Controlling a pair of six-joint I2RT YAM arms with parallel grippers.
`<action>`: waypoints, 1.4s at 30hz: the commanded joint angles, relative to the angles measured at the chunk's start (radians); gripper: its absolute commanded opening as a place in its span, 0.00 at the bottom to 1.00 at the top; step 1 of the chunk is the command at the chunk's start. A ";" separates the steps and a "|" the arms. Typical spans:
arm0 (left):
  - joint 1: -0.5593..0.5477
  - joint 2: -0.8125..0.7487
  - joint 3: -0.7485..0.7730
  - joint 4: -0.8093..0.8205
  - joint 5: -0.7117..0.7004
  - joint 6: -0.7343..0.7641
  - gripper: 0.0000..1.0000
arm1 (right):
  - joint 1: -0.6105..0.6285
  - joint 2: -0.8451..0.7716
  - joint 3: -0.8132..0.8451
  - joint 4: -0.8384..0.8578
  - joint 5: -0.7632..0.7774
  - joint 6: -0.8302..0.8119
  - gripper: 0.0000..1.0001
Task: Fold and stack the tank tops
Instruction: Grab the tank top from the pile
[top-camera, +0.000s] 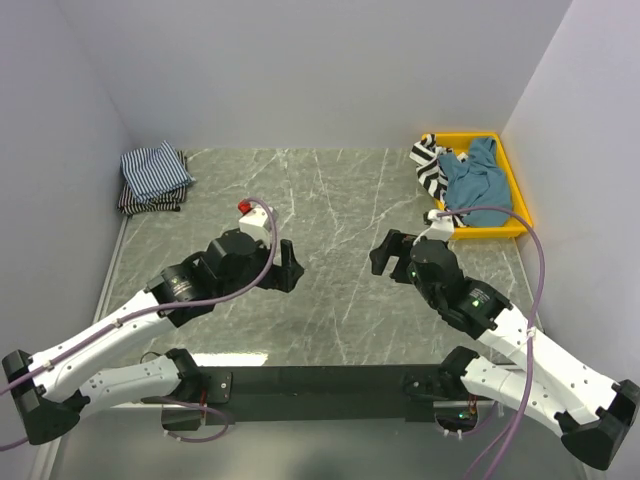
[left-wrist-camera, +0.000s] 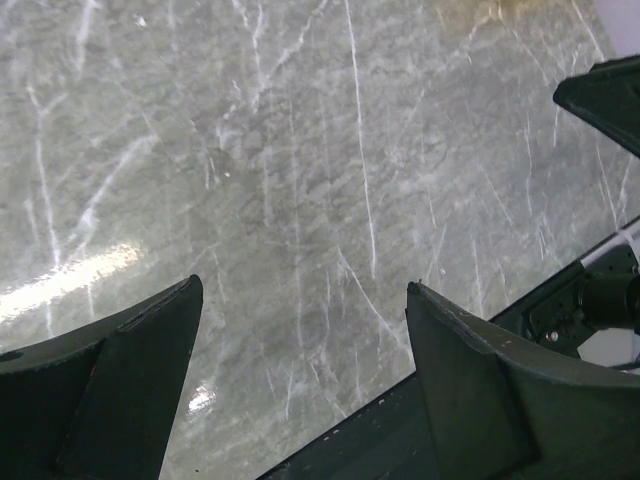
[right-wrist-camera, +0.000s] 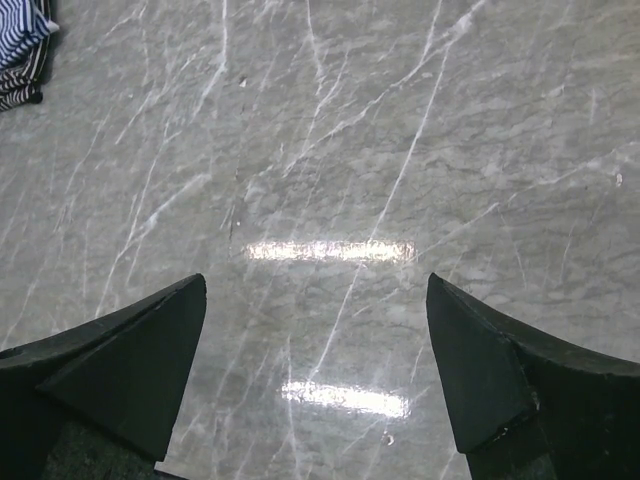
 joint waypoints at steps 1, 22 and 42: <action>-0.003 0.018 0.022 0.054 0.066 0.012 0.88 | -0.002 -0.013 0.041 -0.015 0.041 0.023 0.98; 0.329 0.009 -0.010 0.061 0.264 0.052 0.90 | -0.820 1.078 0.930 -0.038 -0.131 -0.030 0.93; 0.395 0.025 -0.048 0.097 0.321 0.040 0.90 | -0.955 1.439 1.106 -0.045 -0.097 -0.033 0.66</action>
